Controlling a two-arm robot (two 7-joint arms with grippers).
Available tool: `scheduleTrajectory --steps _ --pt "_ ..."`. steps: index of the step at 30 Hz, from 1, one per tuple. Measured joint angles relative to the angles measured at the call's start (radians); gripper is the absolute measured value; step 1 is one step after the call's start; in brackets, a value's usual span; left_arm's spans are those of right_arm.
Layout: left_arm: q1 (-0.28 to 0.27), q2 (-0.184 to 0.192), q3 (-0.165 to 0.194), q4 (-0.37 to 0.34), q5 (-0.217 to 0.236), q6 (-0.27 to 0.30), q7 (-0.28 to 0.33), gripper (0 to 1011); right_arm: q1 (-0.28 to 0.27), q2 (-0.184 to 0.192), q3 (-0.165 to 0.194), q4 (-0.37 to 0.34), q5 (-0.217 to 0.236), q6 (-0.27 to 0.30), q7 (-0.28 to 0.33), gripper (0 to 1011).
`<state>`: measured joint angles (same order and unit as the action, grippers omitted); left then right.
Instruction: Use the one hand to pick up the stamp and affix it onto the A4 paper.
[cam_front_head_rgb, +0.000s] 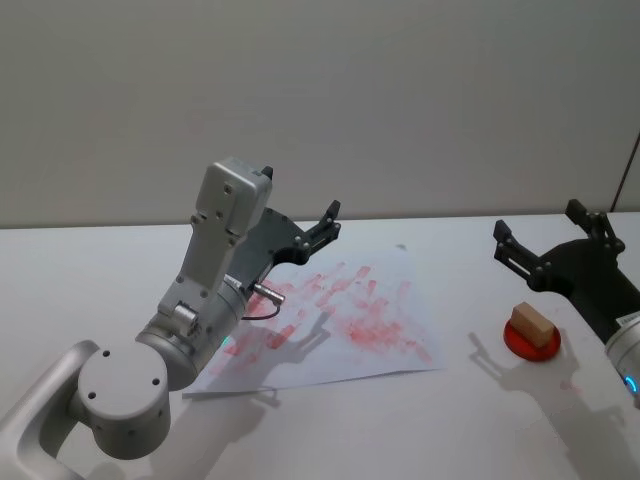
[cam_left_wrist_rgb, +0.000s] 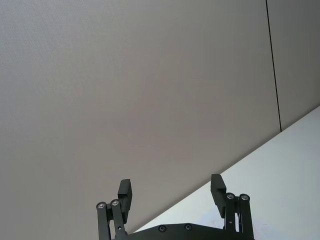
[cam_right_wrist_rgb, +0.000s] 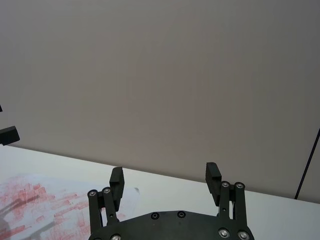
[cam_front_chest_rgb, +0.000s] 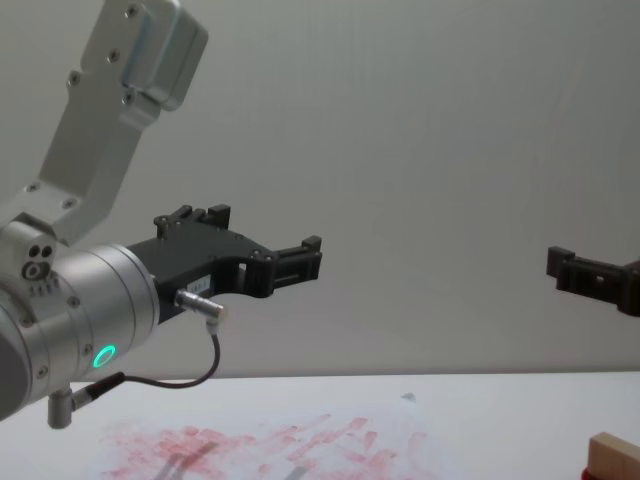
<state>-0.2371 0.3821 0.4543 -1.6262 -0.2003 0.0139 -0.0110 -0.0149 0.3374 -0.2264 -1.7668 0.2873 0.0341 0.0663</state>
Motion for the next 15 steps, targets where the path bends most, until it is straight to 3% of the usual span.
scheduleTrajectory --steps 15 --pt "0.0 0.0 0.0 0.0 0.0 0.0 0.0 1001 0.0 0.0 0.001 0.0 0.0 0.0 0.0 1001"
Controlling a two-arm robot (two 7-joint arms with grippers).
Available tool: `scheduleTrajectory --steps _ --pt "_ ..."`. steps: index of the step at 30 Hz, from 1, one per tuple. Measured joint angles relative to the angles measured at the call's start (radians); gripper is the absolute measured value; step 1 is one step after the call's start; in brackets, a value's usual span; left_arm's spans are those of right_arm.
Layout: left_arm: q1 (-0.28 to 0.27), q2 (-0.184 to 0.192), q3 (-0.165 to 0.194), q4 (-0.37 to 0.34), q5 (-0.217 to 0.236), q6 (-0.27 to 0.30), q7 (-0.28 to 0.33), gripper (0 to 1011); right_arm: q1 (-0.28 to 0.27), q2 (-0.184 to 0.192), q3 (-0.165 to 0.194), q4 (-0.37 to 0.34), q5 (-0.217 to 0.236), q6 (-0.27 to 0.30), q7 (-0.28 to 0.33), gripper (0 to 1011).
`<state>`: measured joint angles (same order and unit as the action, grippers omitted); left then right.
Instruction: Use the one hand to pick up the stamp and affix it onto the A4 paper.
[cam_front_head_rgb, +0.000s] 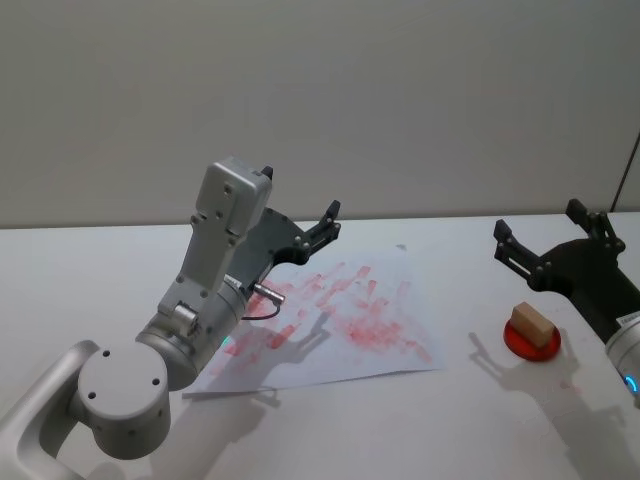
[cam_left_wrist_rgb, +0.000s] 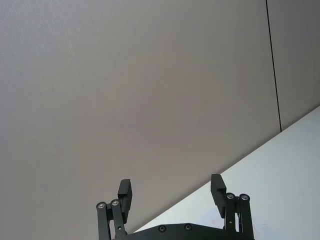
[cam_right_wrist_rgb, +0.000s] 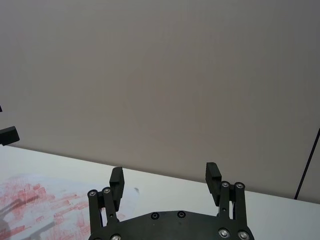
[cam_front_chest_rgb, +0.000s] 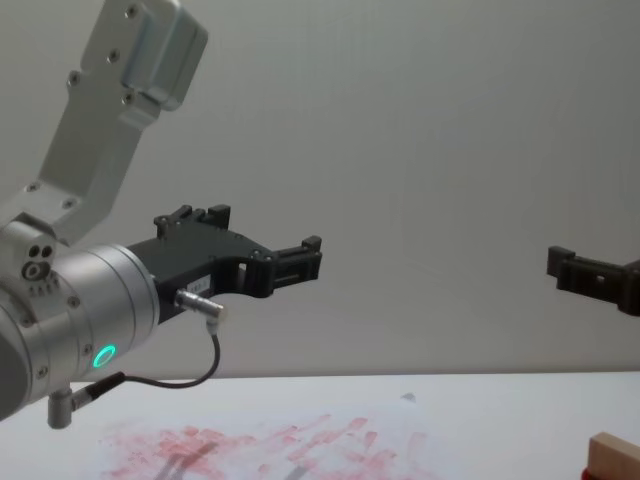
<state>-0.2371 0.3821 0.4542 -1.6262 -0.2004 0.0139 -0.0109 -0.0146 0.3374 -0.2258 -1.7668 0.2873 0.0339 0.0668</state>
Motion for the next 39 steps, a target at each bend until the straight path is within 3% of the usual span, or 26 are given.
scheduleTrajectory --steps 27,39 --pt "0.0 0.0 0.0 0.0 0.0 0.0 0.0 1001 -0.001 0.001 0.001 0.0 0.0 0.001 0.0 1001" --pt "0.0 0.0 0.0 0.0 0.0 0.0 0.0 1001 -0.066 0.055 0.032 -0.059 0.034 0.045 -0.036 1001"
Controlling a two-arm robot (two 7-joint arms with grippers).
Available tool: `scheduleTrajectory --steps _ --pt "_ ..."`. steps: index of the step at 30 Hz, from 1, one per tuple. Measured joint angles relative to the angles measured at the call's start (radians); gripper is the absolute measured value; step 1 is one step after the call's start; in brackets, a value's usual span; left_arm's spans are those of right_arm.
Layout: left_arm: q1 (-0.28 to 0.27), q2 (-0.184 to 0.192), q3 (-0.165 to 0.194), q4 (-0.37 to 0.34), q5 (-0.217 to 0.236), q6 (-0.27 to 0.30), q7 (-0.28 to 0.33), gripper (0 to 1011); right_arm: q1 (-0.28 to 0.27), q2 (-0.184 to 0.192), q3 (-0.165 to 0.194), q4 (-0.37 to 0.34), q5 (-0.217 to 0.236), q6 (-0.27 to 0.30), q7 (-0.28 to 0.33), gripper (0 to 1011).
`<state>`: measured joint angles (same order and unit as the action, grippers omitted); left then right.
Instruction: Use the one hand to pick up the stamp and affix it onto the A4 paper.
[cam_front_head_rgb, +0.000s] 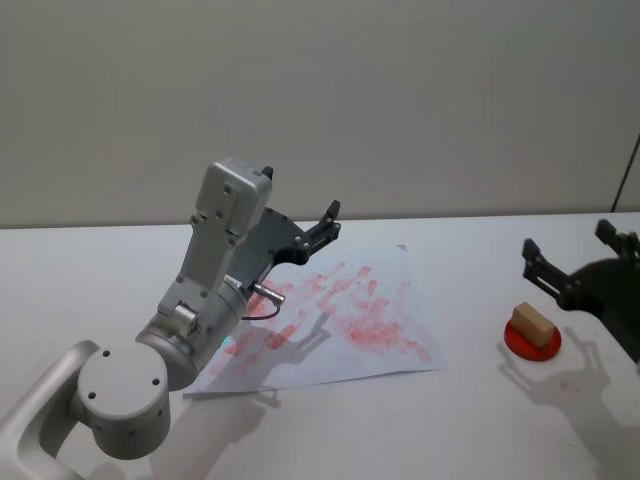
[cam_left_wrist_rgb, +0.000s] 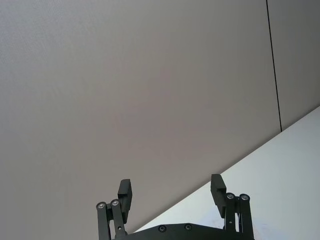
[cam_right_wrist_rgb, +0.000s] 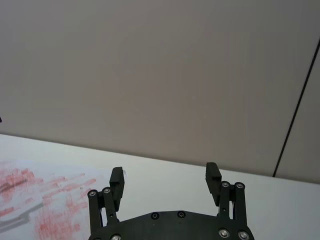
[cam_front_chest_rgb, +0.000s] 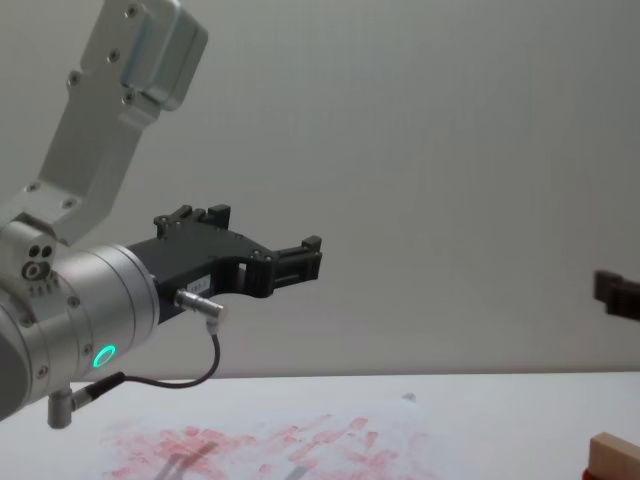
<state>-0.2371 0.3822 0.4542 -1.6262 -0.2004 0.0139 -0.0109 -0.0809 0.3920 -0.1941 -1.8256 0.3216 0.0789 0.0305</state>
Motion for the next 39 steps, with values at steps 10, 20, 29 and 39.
scheduleTrajectory --steps 10,20,29,39 --pt "0.0 0.0 0.0 0.0 0.0 0.0 0.0 1001 -0.062 0.036 0.024 -0.037 0.046 0.07 -0.042 1001" --pt "0.0 0.0 0.0 0.0 0.0 0.0 0.0 1001 -0.043 0.026 0.02 -0.005 0.042 0.158 -0.022 1001" --pt "0.0 0.0 0.0 0.0 0.0 0.0 0.0 1001 -0.009 0.01 0.009 0.037 0.014 0.229 0.01 1001" --pt "0.0 0.0 0.0 0.0 0.0 0.0 0.0 1001 0.019 -0.004 -0.003 0.08 -0.017 0.29 0.034 1001"
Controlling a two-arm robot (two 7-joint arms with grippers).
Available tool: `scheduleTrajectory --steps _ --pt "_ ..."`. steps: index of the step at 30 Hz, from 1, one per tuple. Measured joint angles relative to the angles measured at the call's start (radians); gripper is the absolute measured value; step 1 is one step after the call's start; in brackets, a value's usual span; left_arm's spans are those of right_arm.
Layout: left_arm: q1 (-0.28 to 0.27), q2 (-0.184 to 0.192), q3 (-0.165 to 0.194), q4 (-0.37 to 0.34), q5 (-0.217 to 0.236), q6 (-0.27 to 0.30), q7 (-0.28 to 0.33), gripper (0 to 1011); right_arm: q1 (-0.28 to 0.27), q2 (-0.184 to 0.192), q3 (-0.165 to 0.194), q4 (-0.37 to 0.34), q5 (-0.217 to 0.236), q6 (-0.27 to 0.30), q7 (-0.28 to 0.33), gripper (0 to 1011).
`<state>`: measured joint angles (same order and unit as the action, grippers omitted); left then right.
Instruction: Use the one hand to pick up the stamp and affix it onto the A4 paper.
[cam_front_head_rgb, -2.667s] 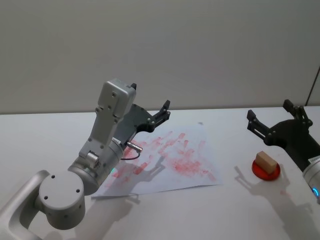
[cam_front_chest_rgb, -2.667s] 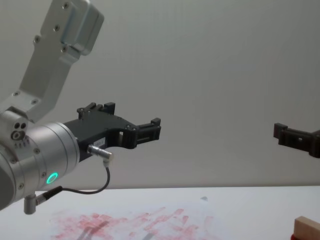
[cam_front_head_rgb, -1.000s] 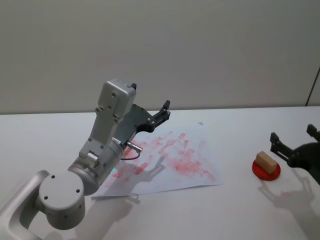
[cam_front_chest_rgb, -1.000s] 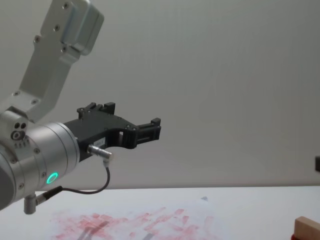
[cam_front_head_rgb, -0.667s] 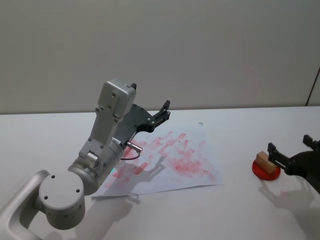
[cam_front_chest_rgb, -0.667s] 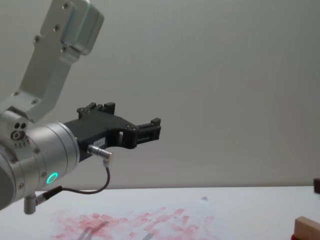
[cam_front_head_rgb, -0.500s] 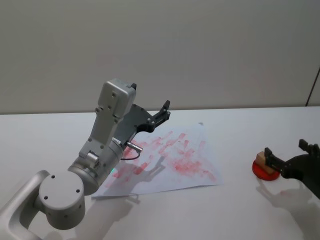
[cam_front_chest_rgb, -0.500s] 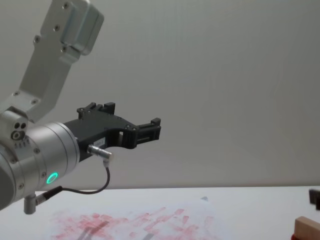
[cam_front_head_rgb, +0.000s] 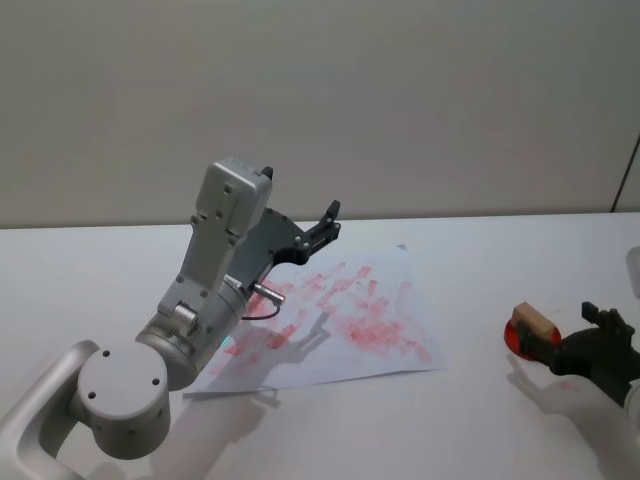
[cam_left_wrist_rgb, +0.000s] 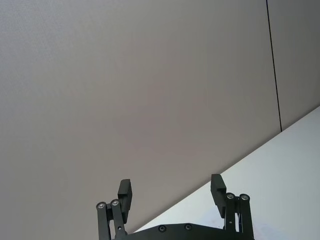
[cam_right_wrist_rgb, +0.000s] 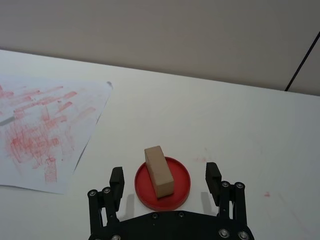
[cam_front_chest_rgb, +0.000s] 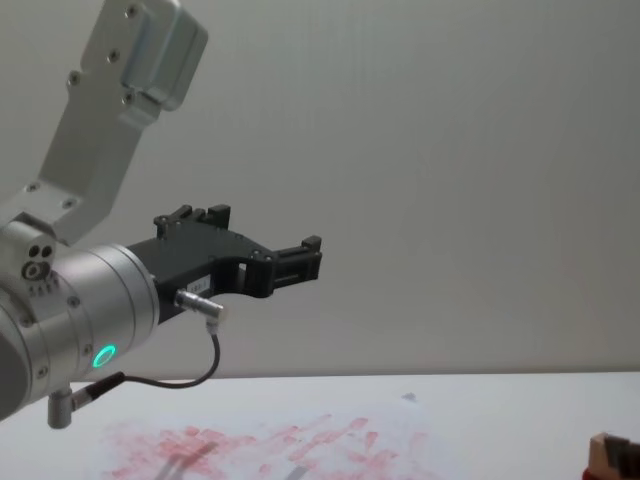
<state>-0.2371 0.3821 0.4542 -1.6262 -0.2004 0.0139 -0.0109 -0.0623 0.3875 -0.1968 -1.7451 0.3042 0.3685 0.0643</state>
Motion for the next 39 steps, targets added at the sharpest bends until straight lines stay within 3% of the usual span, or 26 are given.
scheduleTrajectory --steps 27,32,39 --pt "0.0 0.0 0.0 0.0 0.0 0.0 0.0 1001 0.104 -0.044 -0.019 0.141 -0.081 0.037 0.086 998" --pt "0.0 0.0 0.0 0.0 0.0 0.0 0.0 1001 0.113 -0.048 -0.021 0.152 -0.086 0.039 0.093 901" --pt "0.0 0.0 0.0 0.0 0.0 0.0 0.0 1001 0.122 -0.051 -0.022 0.162 -0.092 0.039 0.1 683"
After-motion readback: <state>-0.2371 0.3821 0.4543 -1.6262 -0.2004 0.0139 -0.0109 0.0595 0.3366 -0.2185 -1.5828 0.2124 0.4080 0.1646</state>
